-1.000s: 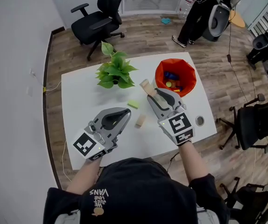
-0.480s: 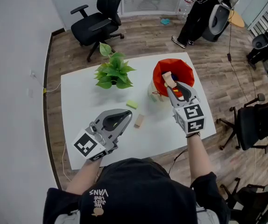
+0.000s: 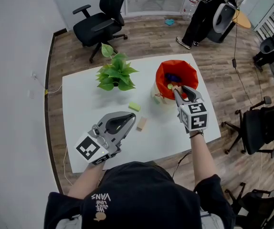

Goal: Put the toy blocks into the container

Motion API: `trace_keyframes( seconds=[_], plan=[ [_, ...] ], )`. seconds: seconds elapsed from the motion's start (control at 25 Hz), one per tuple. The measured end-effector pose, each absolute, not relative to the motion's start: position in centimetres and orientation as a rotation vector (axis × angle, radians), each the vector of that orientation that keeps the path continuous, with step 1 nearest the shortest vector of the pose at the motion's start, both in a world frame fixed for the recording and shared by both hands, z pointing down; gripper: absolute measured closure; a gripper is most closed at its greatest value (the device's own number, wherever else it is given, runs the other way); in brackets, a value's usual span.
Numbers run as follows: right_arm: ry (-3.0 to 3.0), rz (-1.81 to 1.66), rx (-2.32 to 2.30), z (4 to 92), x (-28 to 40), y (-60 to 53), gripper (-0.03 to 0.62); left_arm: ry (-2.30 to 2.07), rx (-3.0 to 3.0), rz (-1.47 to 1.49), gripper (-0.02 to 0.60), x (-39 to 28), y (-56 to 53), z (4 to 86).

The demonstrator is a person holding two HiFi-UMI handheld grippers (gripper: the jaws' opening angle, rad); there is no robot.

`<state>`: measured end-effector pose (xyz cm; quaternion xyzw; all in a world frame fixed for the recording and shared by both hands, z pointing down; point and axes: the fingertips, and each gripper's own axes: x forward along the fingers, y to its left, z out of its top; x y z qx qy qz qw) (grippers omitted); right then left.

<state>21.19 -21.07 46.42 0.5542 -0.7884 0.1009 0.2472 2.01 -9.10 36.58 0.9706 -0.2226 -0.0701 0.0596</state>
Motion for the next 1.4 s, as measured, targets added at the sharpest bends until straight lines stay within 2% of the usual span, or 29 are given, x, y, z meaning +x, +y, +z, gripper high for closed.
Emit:
trace_keyframes(
  seconds=[0.76, 1.04, 1.4],
  plan=[
    [-2.25, 0.198, 1.567, 44.1, 19.8, -20.8, 0.452, -0.704, 2.938, -0.215, 0.571, 1.8, -9.3, 36.5],
    [-2.31, 0.071, 1.629, 41.2, 18.7, -19.9, 0.562, -0.717, 2.941, -0.21, 0.571, 1.4, -9.1, 36.4],
    [-2.439, 0.015, 1.55, 39.2, 15.6, -18.5, 0.576, -0.782, 2.93, -0.222, 0.571, 0.2, -8.8, 36.1]
  ],
)
